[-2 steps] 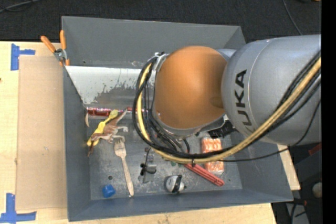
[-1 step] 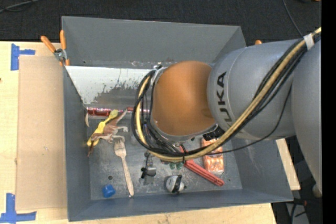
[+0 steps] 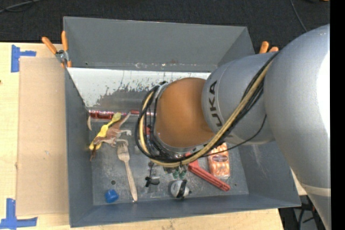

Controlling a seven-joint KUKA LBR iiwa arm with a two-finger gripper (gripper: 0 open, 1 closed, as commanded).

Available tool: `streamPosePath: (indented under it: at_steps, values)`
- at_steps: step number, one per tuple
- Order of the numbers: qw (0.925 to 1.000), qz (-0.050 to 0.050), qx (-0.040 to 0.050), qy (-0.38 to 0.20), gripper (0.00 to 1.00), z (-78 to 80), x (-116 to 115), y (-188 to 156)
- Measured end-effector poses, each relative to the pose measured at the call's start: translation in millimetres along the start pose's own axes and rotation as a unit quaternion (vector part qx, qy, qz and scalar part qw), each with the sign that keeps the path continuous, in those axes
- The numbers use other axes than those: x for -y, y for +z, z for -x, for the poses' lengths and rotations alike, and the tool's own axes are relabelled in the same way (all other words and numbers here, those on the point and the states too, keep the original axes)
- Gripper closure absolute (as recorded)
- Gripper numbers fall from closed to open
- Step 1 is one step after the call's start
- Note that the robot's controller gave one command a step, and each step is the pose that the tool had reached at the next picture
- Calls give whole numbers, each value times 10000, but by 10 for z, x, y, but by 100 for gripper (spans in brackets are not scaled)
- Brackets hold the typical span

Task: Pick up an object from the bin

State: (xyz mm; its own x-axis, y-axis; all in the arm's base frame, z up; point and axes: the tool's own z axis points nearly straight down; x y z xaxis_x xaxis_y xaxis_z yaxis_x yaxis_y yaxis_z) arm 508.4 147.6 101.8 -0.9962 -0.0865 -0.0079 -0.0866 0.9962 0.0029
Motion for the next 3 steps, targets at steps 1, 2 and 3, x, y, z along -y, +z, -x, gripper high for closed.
streamPosePath:
  at_steps: [1,2,3]
  values:
    - [10000,-1,-25,57,0,-156,621,127]
    - [9936,3,-35,1128,0,288,998,-286]
    - [9996,-1,-71,286,0,-135,1205,-253]
